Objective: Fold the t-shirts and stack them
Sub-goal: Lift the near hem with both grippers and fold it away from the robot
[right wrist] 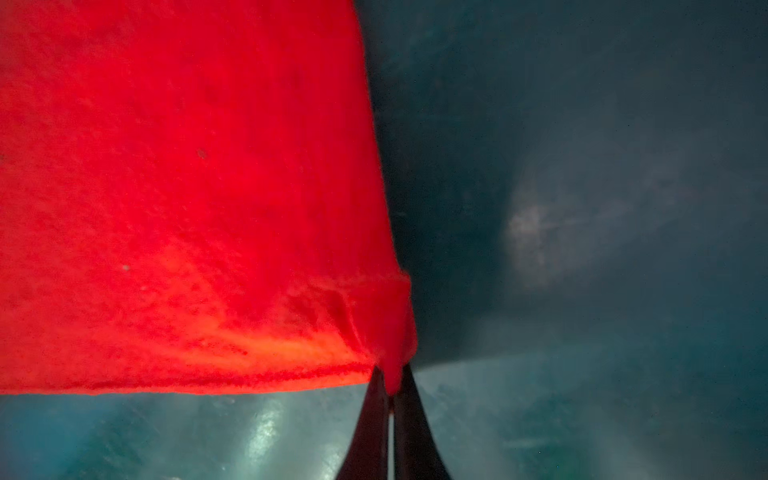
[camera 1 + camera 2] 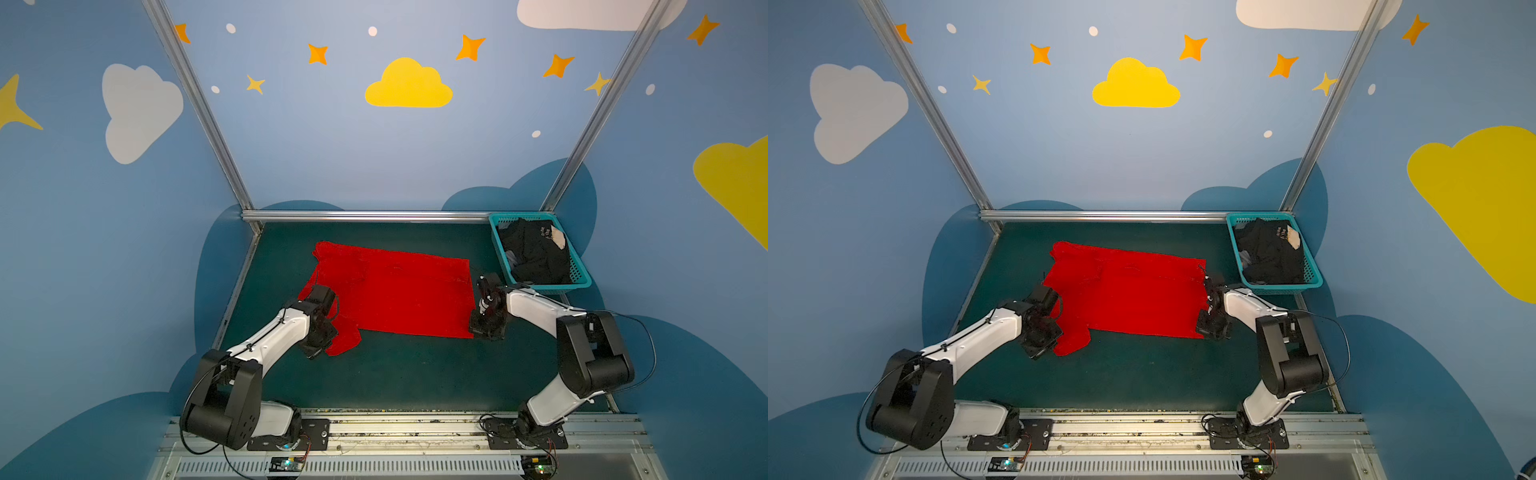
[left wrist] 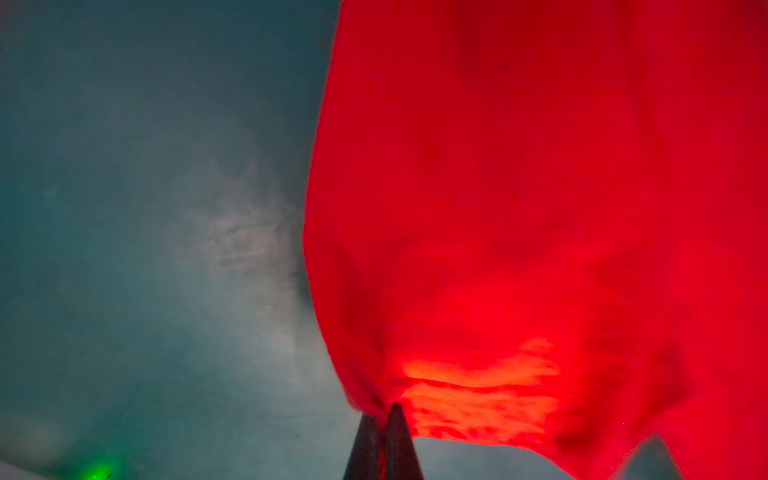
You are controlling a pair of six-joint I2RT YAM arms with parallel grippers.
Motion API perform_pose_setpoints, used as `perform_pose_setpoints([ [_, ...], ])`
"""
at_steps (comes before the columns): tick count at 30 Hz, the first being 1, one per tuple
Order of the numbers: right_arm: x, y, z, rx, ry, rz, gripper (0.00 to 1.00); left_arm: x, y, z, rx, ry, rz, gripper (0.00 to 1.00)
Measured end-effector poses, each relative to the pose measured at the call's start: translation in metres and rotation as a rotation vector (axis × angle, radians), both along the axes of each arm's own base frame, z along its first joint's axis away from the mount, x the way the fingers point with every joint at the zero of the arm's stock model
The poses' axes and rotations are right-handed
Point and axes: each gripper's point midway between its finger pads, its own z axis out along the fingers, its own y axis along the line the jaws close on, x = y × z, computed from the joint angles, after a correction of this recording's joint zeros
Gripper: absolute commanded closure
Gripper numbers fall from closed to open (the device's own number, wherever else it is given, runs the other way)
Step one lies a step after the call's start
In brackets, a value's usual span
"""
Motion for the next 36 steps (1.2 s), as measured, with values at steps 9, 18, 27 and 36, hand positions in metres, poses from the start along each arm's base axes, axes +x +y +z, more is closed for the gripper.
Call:
perform_pose_setpoints([
  [9,0.042,0.007,0.03,0.011,-0.096,0.023,1.0,0.066,-0.009,0.044,0.008,-0.096,-0.076,0.95],
  [18,0.085,0.0,0.042,0.022,-0.121,0.015,1.0,0.134,0.012,0.067,0.026,-0.152,-0.078,0.95],
  [27,0.126,-0.004,0.045,0.031,-0.136,0.024,1.0,0.193,0.021,0.076,0.02,-0.195,-0.1,0.95],
  [36,0.158,-0.006,0.053,0.034,-0.152,0.031,1.0,0.237,0.026,0.079,0.01,-0.227,-0.129,0.95],
])
